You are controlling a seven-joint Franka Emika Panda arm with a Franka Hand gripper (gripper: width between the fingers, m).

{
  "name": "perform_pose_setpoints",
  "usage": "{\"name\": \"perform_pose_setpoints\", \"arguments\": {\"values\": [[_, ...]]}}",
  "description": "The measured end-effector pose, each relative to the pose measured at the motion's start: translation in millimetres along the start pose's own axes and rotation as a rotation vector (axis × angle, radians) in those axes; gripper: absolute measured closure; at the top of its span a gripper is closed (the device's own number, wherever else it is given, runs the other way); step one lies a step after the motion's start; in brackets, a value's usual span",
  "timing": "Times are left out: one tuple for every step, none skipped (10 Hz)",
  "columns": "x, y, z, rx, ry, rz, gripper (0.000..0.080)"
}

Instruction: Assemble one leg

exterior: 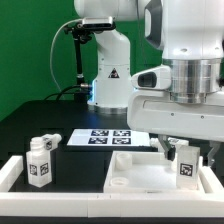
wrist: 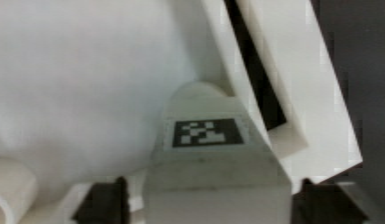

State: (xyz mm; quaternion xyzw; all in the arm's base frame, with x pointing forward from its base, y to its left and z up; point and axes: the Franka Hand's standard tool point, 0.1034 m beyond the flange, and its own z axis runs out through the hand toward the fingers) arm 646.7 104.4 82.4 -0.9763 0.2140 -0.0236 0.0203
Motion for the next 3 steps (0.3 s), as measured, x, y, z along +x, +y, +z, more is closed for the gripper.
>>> {"name": "perform_pose_setpoints", "arguments": {"values": [[4.2, -4.3, -14.1, 0.009, 0.004, -0.030, 0.0213], [11.9, -8.2, -30.8, 0.020, 0.014, -0.043, 0.0163], [13.5, -10.4, -36.4, 0.026, 0.022, -0.044, 0.0153]]}}
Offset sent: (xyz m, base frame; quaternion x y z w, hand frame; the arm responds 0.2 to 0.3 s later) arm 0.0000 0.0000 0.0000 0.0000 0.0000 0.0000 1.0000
